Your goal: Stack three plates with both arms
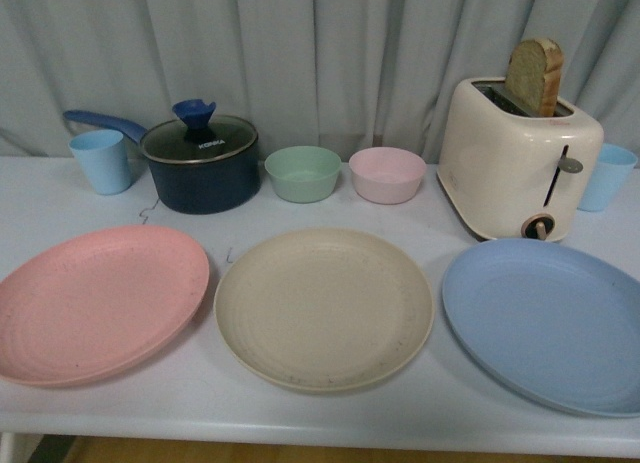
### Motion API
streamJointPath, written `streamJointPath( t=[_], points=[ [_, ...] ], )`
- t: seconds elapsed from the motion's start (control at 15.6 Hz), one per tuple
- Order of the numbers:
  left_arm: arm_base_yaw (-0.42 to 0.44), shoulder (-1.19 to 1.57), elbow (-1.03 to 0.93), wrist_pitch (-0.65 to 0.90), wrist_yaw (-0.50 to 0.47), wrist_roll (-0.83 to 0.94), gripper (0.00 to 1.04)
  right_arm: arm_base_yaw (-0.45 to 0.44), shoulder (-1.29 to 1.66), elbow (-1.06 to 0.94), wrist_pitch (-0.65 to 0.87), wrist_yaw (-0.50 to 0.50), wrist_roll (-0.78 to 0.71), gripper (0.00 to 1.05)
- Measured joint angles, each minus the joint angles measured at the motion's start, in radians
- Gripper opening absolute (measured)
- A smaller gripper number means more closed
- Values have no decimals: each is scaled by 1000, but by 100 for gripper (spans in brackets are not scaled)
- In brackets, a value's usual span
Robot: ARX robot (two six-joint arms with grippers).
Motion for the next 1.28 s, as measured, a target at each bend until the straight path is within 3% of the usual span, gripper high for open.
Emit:
streamJointPath(
  t=[1.16, 1.22, 1.28],
  points=[
    [0, 0, 0, 0, 0, 0, 98, 0, 0, 0, 0, 0, 0, 98],
    [-77, 99, 52, -124, -193, 7, 98, 0, 0, 0, 0, 2, 0, 98],
    [-89, 270, 105, -75, -277, 25, 98, 0, 0, 0, 0, -1, 0, 98]
  ],
)
